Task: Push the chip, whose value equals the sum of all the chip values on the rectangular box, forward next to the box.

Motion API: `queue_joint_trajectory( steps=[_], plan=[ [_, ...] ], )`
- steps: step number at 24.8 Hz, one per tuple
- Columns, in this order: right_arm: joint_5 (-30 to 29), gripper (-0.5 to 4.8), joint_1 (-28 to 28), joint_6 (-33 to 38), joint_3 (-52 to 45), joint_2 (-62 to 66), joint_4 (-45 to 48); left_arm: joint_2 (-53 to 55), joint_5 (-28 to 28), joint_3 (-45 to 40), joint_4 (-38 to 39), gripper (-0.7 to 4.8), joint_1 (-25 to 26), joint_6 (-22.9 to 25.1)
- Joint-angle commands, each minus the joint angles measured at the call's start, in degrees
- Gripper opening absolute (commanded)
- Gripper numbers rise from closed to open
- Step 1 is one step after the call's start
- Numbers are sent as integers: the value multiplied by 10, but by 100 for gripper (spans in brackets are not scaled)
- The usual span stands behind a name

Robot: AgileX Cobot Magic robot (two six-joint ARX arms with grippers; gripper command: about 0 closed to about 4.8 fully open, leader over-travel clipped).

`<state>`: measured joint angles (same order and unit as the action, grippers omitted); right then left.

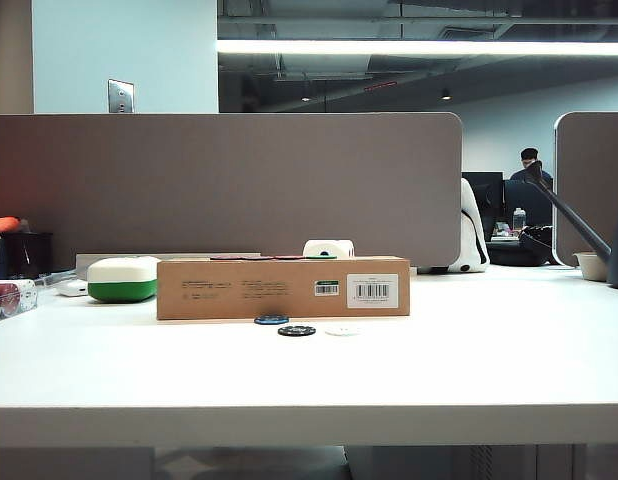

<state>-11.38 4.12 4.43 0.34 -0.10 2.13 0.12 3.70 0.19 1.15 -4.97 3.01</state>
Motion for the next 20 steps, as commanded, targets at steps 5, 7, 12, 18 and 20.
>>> queue_joint_trajectory(
  steps=[5, 7, 12, 18, 20],
  plan=[
    [60, -1, -56, -4, -3, 0, 7, 0, 0, 2, -4, -5, 0, 0],
    [70, -1, -64, -4, -3, 0, 7, 0, 1, 2, -4, -5, 0, 0],
    [70, -1, -68, -4, -3, 0, -3, 0, 1, 2, -4, -5, 0, 0],
    [70, -1, -68, -4, -3, 0, -11, 0, 1, 2, -4, -5, 0, 0],
    [70, -1, -68, -4, -3, 0, -11, 0, 1, 2, -4, -5, 0, 0]
  ],
)
